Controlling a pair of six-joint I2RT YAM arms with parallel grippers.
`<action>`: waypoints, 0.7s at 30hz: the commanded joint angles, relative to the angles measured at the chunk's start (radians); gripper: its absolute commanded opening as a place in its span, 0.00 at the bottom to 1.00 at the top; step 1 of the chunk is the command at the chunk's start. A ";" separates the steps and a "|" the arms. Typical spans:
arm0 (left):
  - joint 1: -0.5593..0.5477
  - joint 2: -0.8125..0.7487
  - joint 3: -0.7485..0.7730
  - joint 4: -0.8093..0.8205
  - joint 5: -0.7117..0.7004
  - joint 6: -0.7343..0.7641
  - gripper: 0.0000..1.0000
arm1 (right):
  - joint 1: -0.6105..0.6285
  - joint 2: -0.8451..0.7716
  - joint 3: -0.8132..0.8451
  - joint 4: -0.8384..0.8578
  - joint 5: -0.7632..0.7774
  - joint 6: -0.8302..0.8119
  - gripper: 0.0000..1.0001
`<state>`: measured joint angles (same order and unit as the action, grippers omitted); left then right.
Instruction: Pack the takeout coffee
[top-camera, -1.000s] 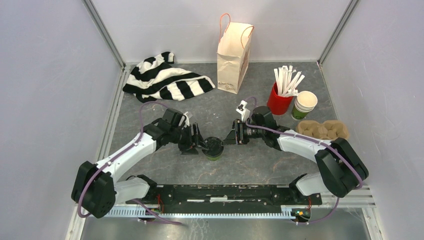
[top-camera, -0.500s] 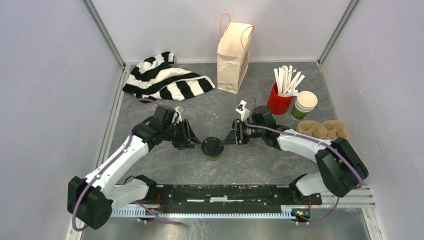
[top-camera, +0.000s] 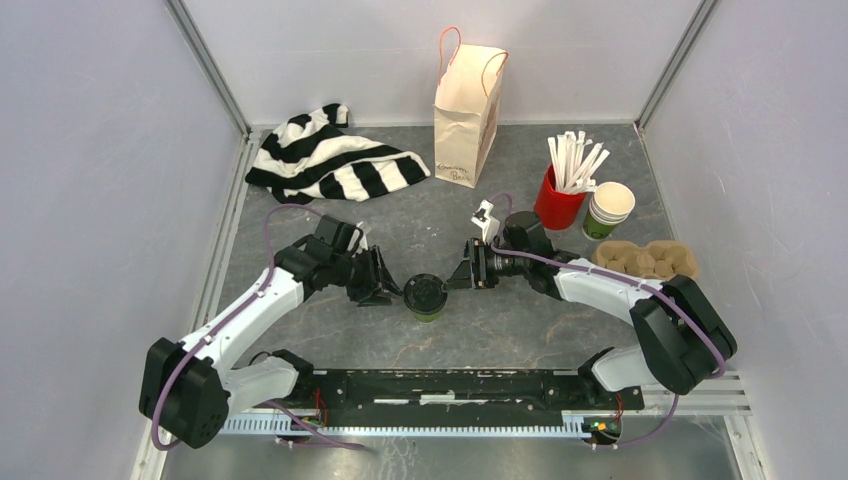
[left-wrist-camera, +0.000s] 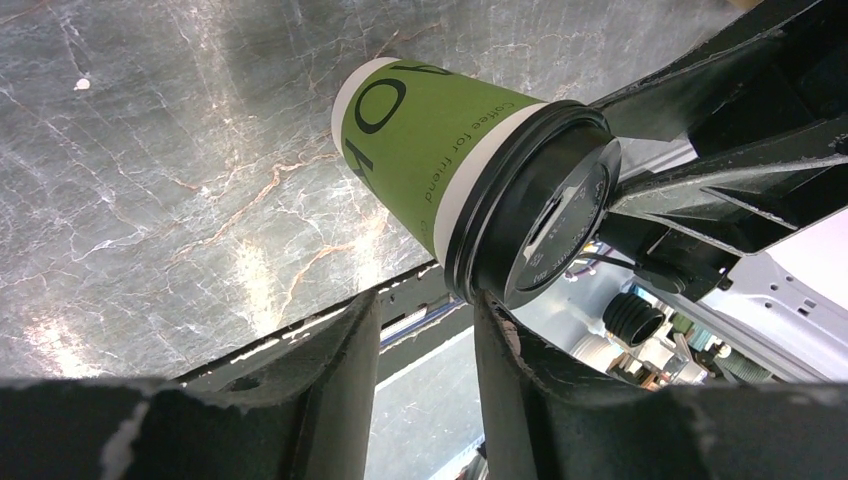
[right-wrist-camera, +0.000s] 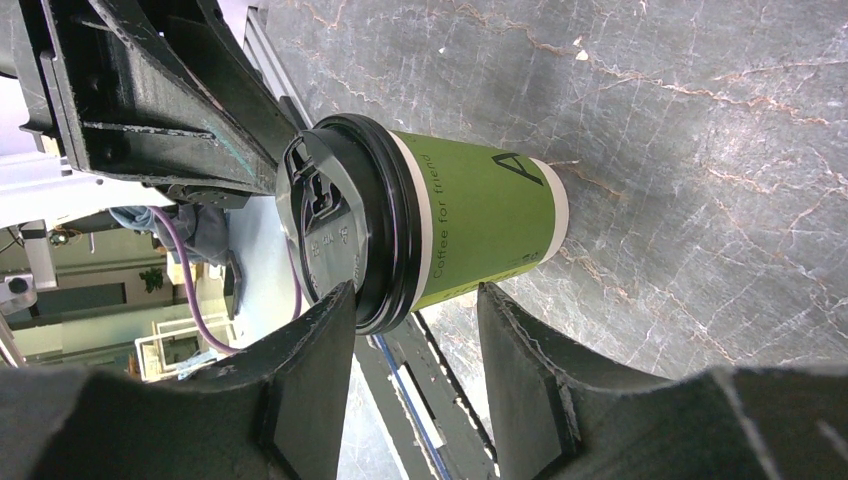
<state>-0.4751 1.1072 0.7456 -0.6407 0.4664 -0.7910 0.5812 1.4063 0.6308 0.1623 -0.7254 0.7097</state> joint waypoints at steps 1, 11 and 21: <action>0.004 0.003 0.007 0.033 0.021 0.014 0.47 | 0.016 0.027 0.010 -0.071 0.050 -0.044 0.53; 0.004 0.067 0.026 0.004 -0.008 0.042 0.45 | 0.023 0.041 0.019 -0.066 0.058 -0.037 0.53; 0.004 0.130 -0.020 -0.145 -0.185 0.070 0.41 | 0.024 0.035 -0.014 -0.087 0.105 -0.051 0.53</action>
<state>-0.4713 1.2041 0.7788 -0.6720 0.4721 -0.7795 0.5961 1.4223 0.6449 0.1558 -0.7162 0.7101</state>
